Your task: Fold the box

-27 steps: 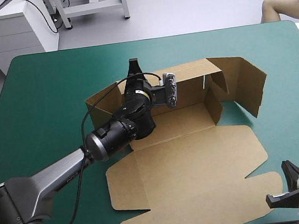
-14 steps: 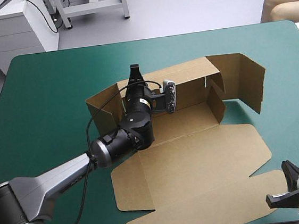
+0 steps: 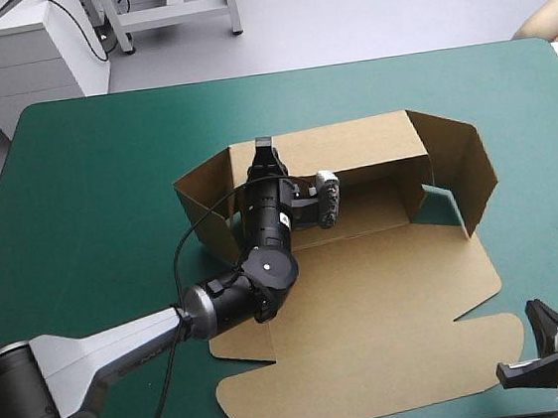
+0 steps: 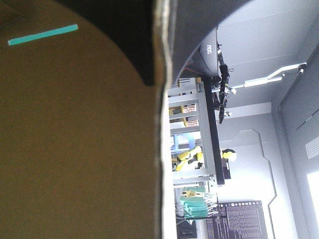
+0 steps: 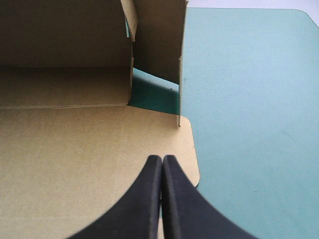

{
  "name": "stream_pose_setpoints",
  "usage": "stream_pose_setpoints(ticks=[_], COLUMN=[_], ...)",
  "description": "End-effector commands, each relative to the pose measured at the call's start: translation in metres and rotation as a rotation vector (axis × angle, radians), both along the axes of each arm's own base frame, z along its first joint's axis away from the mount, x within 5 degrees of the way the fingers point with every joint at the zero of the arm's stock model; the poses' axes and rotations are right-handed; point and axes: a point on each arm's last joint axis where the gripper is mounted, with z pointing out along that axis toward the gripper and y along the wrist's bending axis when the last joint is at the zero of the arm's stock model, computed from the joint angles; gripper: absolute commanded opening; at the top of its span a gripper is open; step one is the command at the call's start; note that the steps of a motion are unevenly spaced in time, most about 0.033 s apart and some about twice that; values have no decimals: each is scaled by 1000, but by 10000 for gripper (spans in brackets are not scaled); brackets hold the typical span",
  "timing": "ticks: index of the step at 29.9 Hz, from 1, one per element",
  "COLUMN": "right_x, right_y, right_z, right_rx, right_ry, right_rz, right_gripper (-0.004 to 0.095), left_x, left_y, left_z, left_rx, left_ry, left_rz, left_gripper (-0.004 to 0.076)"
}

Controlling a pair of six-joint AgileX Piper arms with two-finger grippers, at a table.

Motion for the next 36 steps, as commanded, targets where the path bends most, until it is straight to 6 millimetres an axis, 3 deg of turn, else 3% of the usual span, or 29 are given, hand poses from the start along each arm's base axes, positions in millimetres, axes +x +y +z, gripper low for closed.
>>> stream_pose_setpoints(ticks=[1,6,12,17,24,29,34,36], right_x=[-2,11,51,96,190,261,330,348], right_y=[0,1,2,2,6,10,13,13], right_z=[13,29,92,137,183,189,172,167], right_rx=[14,57,30,-52,-112,-140,-140,-111], right_ry=[-98,43,85,56,106,181,348,390], right_rz=[-7,-21,-21,-27,-14,-1,10,25], right_gripper=[-14,-14,-14,-14,-20,-20,-20,-20], left_x=[-4,-5,-5,-5,-5,-5,-5,-5], left_y=[9,10,11,11,11,11,11,11], left_z=[27,25,24,24,24,24,24,24], left_rx=[-27,-41,-43,-43,-43,-43,-58,-58], left_ry=[-100,-76,-72,-73,-73,-73,-71,-71], left_rz=[23,37,43,44,44,44,47,47], left_gripper=[-8,-8,-8,-8,-8,-8,-8,-8])
